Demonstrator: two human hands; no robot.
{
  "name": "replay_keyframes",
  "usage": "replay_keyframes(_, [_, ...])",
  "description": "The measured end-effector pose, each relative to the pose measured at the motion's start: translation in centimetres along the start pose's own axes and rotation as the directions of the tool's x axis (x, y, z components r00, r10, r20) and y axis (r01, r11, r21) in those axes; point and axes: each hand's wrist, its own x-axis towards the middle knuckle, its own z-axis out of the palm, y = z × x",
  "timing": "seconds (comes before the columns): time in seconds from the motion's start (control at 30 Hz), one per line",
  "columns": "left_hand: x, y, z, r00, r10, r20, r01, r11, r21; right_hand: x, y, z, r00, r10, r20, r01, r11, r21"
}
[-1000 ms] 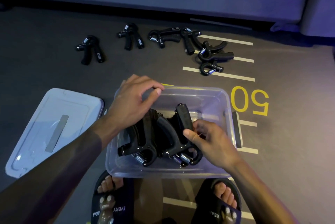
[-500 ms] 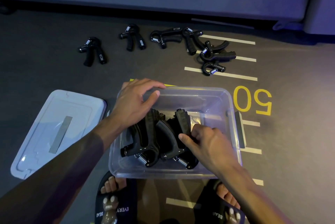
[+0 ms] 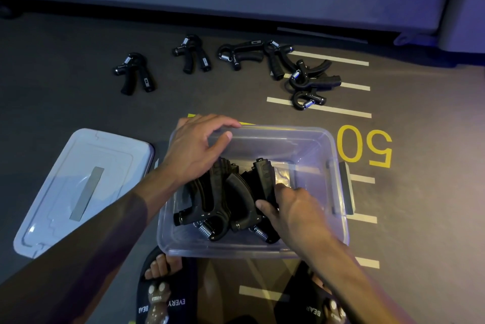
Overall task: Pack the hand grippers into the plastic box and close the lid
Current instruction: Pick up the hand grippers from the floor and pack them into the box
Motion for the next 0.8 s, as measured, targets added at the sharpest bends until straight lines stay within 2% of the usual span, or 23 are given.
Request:
replay_keyframes(0.2, [0.0,0.0,-0.1,1.0,0.005,-0.007,-0.005,1.0,-0.009,0.3,0.7,-0.6,0.996,0.027,0.084,-0.041,0.983,0.179])
replay_keyframes(0.47, [0.2,0.4,-0.3,1.0,-0.024,-0.004,0.024,0.999,-0.038,0.6,0.5,0.1,0.994,0.039,0.098,-0.054,0.988,0.148])
replay_keyframes(0.8, [0.1,1.4,-0.9,0.995,-0.091,0.035,0.092,0.995,-0.044,0.0,0.8,0.3,0.997,0.046,0.055,-0.056,0.978,0.199])
